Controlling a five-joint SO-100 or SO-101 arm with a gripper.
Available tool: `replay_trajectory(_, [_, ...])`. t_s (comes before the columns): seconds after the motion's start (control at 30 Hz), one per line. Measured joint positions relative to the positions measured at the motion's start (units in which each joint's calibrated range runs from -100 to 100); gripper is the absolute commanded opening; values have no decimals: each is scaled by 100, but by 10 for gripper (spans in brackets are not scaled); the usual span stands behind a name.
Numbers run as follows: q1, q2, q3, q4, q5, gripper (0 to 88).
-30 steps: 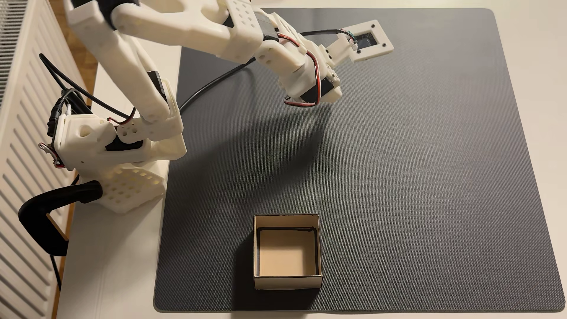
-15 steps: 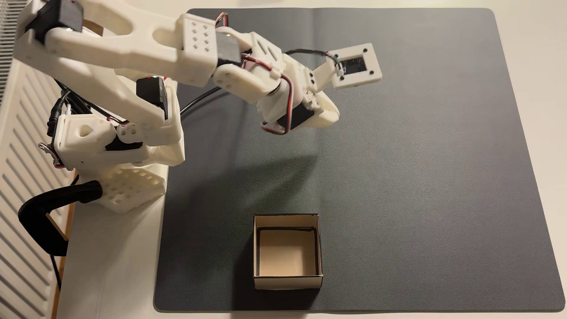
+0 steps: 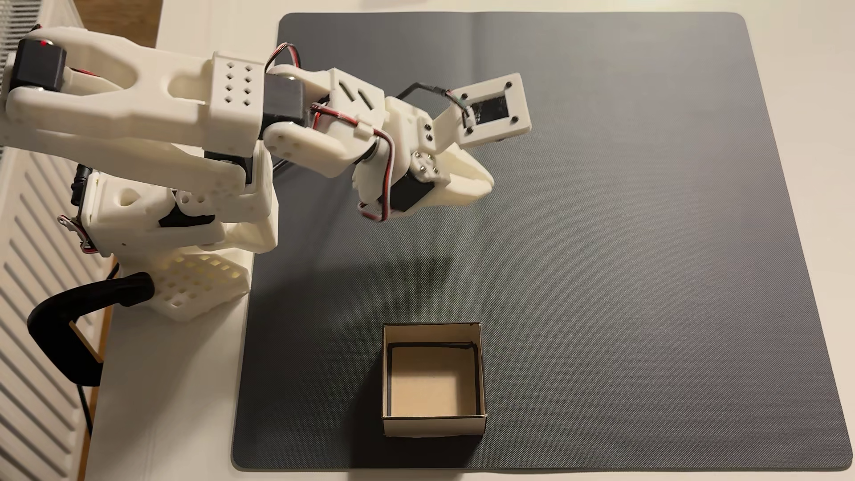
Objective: Pick the red object and place it in the box
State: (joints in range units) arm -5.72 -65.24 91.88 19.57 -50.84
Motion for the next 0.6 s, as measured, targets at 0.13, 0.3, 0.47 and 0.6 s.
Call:
replay_trajectory(0.13, [-74,-414,283,0,27,8])
replay_trajectory(0.3, [-37,-837,502,9,27,8])
replay_trajectory(0.47, [89,-1009,730,52,0,8])
replay_trajectory(0.6, [156,-1035,748,278,27,8])
